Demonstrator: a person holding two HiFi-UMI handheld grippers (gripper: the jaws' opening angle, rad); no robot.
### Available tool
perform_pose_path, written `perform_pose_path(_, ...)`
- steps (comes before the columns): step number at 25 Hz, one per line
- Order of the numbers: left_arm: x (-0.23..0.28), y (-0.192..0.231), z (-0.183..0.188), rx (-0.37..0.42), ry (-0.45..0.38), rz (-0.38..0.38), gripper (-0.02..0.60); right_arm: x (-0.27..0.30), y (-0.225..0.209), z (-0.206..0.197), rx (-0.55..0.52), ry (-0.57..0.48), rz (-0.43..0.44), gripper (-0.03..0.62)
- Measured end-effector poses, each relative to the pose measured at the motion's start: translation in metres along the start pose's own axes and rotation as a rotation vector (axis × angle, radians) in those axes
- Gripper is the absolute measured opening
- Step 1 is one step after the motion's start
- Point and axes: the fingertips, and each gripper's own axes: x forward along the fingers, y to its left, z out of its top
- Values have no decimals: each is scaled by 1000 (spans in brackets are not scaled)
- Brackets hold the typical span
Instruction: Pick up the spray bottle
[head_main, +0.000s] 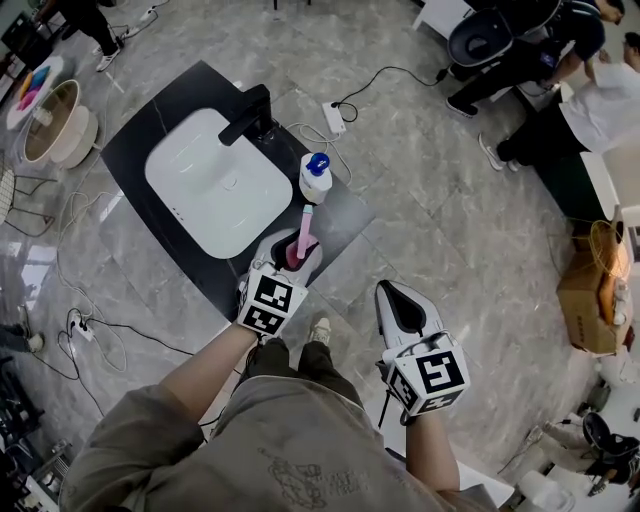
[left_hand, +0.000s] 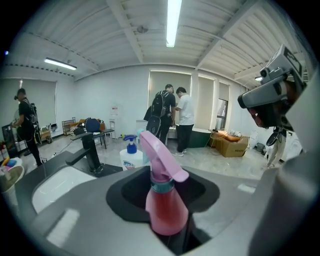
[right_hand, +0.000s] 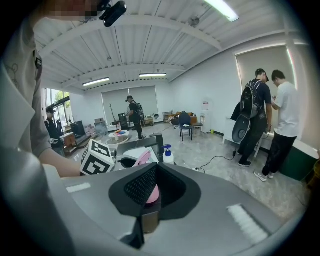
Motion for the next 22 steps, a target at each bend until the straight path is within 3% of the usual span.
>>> perform_pose_path(10,-62,9,82,62,-126,53,153,-31,-6,58,19,-169,6,28)
perform_pose_path(22,-152,9,165,128,-283,119,153,-86,-1,124,-39,-381,12,28)
